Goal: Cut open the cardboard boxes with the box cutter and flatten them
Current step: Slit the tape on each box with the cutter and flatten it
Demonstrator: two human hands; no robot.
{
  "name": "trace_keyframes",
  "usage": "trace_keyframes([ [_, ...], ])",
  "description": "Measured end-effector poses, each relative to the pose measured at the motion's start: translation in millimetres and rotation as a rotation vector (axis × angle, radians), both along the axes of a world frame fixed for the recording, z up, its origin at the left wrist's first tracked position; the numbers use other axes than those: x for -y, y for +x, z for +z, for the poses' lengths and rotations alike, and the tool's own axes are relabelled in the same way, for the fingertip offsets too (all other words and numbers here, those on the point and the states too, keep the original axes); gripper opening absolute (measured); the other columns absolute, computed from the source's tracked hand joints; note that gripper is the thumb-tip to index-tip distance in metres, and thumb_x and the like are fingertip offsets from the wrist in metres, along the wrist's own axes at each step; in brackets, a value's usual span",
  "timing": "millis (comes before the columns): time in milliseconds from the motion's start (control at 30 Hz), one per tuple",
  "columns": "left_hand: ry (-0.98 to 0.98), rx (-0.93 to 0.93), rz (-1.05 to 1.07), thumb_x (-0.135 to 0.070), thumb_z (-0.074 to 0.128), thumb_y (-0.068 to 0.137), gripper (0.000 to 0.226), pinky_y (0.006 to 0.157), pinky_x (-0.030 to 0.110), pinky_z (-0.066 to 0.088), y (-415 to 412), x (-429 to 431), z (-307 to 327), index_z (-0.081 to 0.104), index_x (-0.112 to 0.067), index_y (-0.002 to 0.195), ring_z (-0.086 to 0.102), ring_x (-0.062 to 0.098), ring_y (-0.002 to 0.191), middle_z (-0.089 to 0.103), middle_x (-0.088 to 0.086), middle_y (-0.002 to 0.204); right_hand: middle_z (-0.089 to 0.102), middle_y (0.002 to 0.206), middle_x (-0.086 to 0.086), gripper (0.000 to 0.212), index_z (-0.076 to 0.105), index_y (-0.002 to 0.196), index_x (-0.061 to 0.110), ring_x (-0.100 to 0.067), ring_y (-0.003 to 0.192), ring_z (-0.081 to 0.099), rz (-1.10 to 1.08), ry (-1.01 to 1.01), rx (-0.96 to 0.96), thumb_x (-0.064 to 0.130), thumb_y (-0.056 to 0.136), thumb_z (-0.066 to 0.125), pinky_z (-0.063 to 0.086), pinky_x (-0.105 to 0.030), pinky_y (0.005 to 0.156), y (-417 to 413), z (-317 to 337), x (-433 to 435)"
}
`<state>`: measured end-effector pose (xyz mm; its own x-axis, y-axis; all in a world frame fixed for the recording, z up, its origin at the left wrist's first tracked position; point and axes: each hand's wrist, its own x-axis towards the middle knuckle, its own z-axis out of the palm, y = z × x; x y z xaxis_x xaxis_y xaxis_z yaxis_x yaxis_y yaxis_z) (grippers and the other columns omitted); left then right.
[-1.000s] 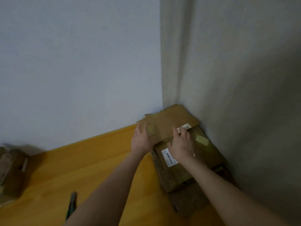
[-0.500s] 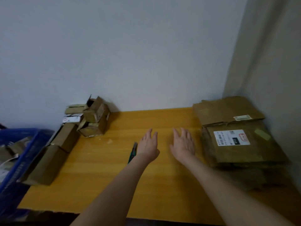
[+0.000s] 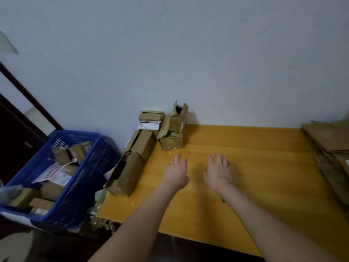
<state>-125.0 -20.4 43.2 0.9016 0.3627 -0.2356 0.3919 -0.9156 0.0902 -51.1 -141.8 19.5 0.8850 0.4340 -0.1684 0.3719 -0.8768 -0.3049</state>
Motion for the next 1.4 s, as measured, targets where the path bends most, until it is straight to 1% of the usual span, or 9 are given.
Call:
trace_keyframes([
  [300,-0.022,0.009,0.06,-0.022,0.056,0.094,0.068,0.112,0.038,0.035,-43,-115,-17,0.021,-0.015,0.152,0.022,0.028,0.146,0.01,0.012,0.161,0.01,0.157,-0.008,0.066,0.018,0.151,0.024,-0.028,0.145,0.009,0.07,-0.018,-0.061,0.029,0.095,0.052,0.02,-0.038,0.115,-43,-7,-116],
  [500,-0.041,0.113,0.204,-0.026,0.057,0.094,0.067,0.107,0.039,0.043,-36,-177,-31,0.023,-0.017,0.151,0.037,0.027,0.138,0.019,0.01,0.159,0.016,0.154,-0.009,0.064,0.02,0.15,0.02,-0.029,0.142,0.017,0.09,0.001,-0.114,0.03,0.096,0.052,0.026,-0.039,0.113,-26,-19,-177],
  [667,-0.153,0.129,0.45,-0.034,0.058,0.091,0.067,0.1,0.042,0.049,-35,-245,-31,0.028,-0.013,0.147,0.046,0.027,0.129,0.03,0.012,0.151,0.03,0.15,-0.01,0.058,0.032,0.146,0.019,-0.03,0.138,0.029,0.091,0.058,-0.351,0.036,0.095,0.055,0.032,-0.042,0.112,-20,-34,-239],
  [867,-0.431,-0.078,0.676,-0.049,0.051,0.096,0.069,0.097,0.037,0.047,-40,-291,-48,0.035,-0.001,0.142,0.054,0.029,0.12,0.052,0.017,0.135,0.043,0.146,-0.01,0.051,0.041,0.142,0.009,-0.027,0.133,0.042,-0.108,0.273,-0.799,0.032,0.098,0.052,0.036,-0.035,0.106,-28,-50,-278],
  [1000,-0.644,-0.27,0.612,-0.048,0.047,0.098,0.059,0.096,0.039,0.05,-39,-297,-56,0.046,-0.002,0.134,0.058,0.032,0.116,0.055,0.017,0.132,0.045,0.142,-0.01,0.055,0.036,0.146,0.011,-0.028,0.128,0.047,-0.195,0.321,-0.891,0.043,0.101,0.039,0.04,-0.039,0.106,-33,-55,-283],
  [1133,-0.87,-0.397,0.48,-0.031,0.052,0.099,0.036,0.078,0.035,0.058,-32,-287,-56,0.051,-0.004,0.123,0.064,0.028,0.096,0.06,0.012,0.115,0.051,0.083,-0.003,0.051,0.049,0.118,0.012,-0.018,0.072,0.052,-0.472,0.41,-0.923,0.053,0.1,0.026,0.051,-0.034,0.074,-40,-52,-274],
  [1200,-0.88,-0.366,0.397,-0.024,0.046,0.101,0.03,0.068,0.032,0.059,-25,-278,-56,0.05,-0.003,0.122,0.064,0.027,0.083,0.061,0.013,0.107,0.055,0.09,-0.006,0.052,0.049,0.112,0.011,-0.024,0.087,0.057,-0.599,0.489,-0.908,0.055,0.1,0.025,0.052,-0.038,0.087,-41,-51,-263],
  [1300,-0.827,-0.225,0.226,-0.019,0.039,0.102,0.025,0.055,0.03,0.055,-13,-269,-55,0.053,-0.001,0.113,0.062,0.027,0.076,0.061,0.015,0.097,0.056,0.121,-0.016,0.065,0.048,0.13,0.005,-0.033,0.119,0.052,-0.794,0.703,-0.897,0.057,0.099,0.026,0.043,-0.039,0.094,-39,-43,-241],
  [1400,-0.769,-0.036,0.025,-0.019,0.043,0.101,0.021,0.076,0.041,0.052,0,-263,-47,0.059,-0.005,0.099,0.061,0.032,0.088,0.063,0.013,0.092,0.059,0.118,-0.016,0.067,0.053,0.127,0.002,-0.032,0.102,0.058,-0.954,0.989,-0.858,0.058,0.098,0.028,0.046,-0.043,0.091,-33,-21,-215],
])
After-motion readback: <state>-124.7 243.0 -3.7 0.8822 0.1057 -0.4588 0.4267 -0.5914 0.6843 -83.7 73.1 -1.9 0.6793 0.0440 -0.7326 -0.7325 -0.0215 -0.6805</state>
